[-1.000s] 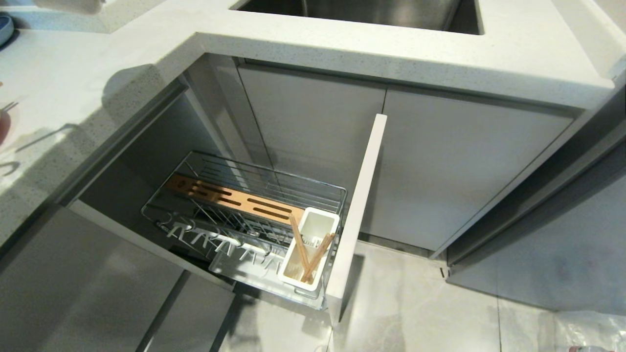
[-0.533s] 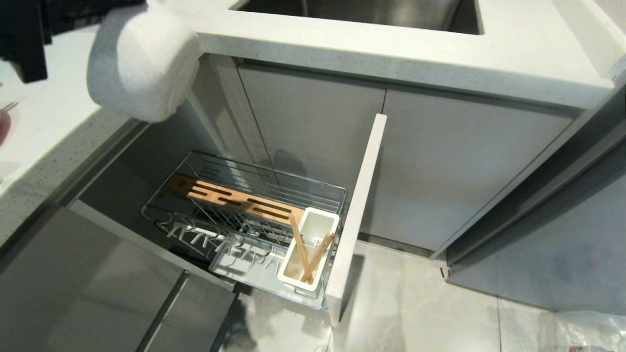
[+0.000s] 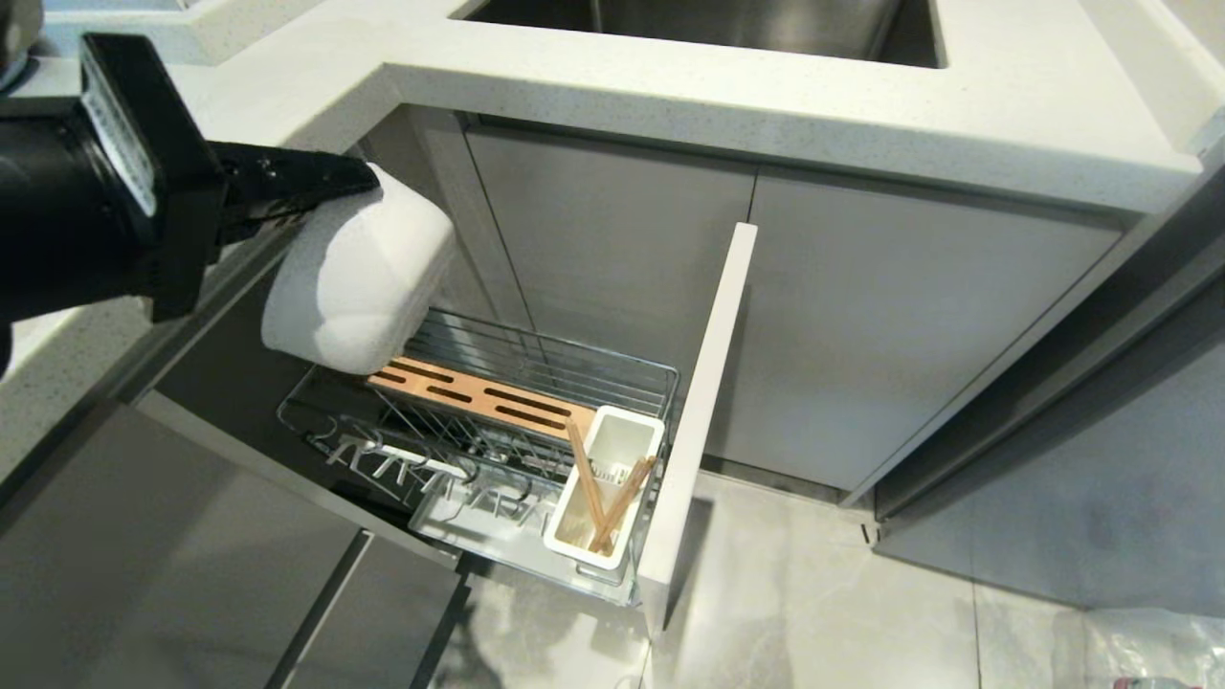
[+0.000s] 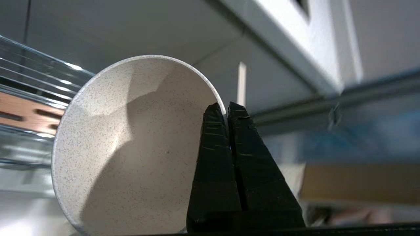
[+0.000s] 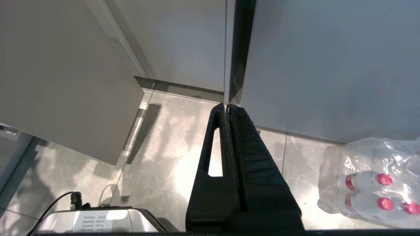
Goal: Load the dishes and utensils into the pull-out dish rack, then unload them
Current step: Pick up the bowl and place it in the cupboard
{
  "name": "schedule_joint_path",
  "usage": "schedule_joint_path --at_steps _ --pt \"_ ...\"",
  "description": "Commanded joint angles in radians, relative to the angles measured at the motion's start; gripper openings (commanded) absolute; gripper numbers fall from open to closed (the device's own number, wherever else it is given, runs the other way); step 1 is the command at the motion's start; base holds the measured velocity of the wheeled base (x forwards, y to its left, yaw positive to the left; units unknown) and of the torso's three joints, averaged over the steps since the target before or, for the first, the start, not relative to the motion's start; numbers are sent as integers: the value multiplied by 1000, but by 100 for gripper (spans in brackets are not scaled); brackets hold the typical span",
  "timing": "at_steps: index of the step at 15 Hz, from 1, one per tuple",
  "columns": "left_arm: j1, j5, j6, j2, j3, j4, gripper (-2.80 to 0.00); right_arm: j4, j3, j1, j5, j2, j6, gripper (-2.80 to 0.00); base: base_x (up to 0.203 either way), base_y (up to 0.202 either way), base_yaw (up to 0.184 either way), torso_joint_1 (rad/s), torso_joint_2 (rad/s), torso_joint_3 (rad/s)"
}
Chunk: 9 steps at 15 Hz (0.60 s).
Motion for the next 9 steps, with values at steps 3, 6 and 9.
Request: schedule_joint_path --at_steps 3,6,9 --pt "-41 188 -139 97 119 -294 -280 0 2 0 0 0 0 -280 0 0 0 0 0 0" --pt "-27 285 -207 211 183 -477 -280 0 2 0 0 0 0 -280 0 0 0 0 0 0" --pt "-23 355 -360 293 187 -535 -280 0 2 0 0 0 0 -280 0 0 0 0 0 0"
